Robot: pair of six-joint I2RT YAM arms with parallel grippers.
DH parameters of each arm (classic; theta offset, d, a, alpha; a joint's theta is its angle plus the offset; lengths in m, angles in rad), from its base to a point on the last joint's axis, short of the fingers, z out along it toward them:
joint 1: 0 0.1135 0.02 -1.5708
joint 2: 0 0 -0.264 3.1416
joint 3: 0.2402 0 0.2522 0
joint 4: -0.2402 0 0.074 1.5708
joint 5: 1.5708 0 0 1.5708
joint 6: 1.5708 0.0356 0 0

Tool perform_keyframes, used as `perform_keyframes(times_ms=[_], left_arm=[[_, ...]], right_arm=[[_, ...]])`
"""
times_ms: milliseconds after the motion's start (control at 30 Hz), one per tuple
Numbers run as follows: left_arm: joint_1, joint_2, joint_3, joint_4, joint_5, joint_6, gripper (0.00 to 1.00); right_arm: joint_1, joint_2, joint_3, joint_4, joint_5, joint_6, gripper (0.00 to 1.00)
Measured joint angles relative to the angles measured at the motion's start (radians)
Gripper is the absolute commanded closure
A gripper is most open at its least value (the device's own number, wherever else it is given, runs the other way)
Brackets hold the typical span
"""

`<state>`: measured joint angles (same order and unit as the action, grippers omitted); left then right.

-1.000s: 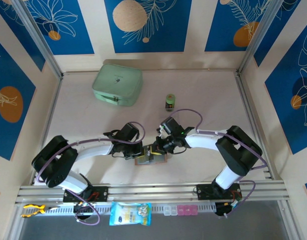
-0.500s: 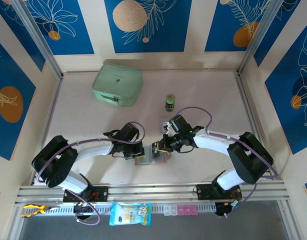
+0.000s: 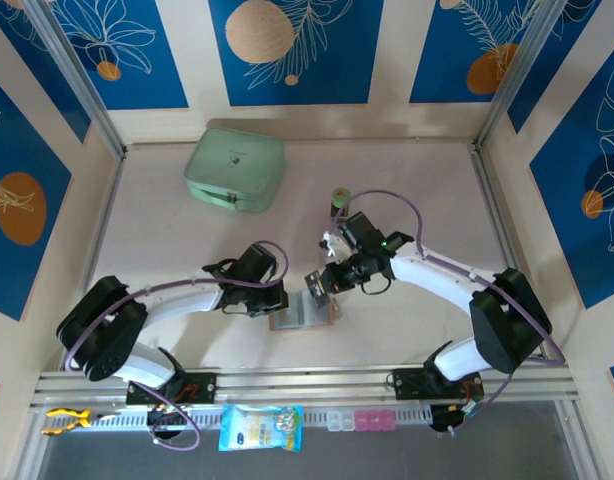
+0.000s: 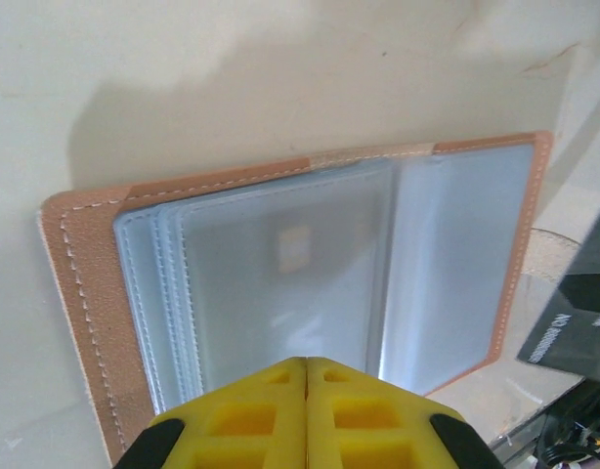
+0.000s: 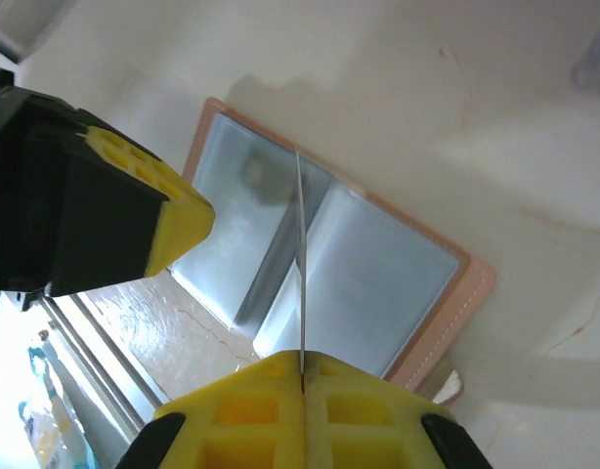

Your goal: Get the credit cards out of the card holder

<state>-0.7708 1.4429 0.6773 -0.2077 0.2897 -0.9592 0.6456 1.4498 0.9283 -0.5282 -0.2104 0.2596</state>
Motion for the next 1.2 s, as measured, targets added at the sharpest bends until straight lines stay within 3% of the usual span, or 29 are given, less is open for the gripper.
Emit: perform_keyframes(times_ms=[300,567,800,1200], left_arm=[[0.000,-0.040,-0.002,-0.003,-0.014,0.000,0.88],[0.001,-0.097,-0.022,-0.003,-0.034,-0.001,0.86],[0.017,-0.100,-0.035,-0.003,-0.037,0.000,0.86],[0.044,-0.099,-0.038,-0.002,-0.031,0.000,0.85]], right_arm=[[-0.002,0.066,0.233,-0.204,0.048,-0.507,1.00],[-0.042,0.203,0.449,-0.351,0.180,-0.828,1.00],[-0.125,0.300,0.564,-0.421,0.234,-0.985,1.00],[-0.211,0.444,0.737,-0.476,0.245,-1.105,1.00]])
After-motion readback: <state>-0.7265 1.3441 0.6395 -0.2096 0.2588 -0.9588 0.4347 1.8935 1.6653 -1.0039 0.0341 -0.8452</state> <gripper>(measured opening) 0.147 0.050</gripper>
